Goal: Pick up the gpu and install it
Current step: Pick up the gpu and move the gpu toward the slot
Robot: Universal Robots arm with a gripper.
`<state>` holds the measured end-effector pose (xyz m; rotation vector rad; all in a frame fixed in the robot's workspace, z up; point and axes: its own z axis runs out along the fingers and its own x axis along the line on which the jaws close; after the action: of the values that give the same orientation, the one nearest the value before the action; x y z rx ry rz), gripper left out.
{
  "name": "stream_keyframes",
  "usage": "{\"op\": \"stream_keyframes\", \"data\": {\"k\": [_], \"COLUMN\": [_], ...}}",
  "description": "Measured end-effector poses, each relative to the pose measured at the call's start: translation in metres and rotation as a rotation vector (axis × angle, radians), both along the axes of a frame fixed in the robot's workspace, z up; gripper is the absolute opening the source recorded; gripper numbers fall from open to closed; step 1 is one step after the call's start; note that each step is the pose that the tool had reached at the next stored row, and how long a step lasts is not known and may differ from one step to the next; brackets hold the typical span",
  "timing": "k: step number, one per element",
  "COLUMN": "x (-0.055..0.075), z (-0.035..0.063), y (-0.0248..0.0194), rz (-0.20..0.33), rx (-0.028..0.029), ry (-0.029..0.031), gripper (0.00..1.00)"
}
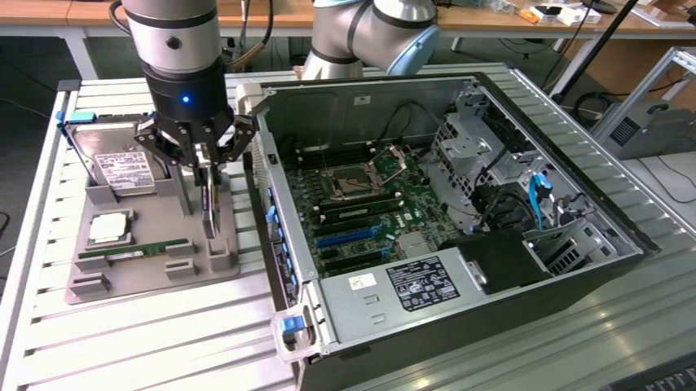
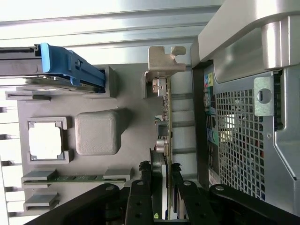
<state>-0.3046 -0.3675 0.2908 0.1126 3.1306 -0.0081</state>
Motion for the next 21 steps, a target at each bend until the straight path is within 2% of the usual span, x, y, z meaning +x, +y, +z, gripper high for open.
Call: {"op": "stream_keyframes", "data": {"k": [21], "x": [0.0], "z": [0.0092], "y": [0.0], "rz": [0.0], "rx": [0.0], "ry": [0.0], "gripper": [0.27]}}
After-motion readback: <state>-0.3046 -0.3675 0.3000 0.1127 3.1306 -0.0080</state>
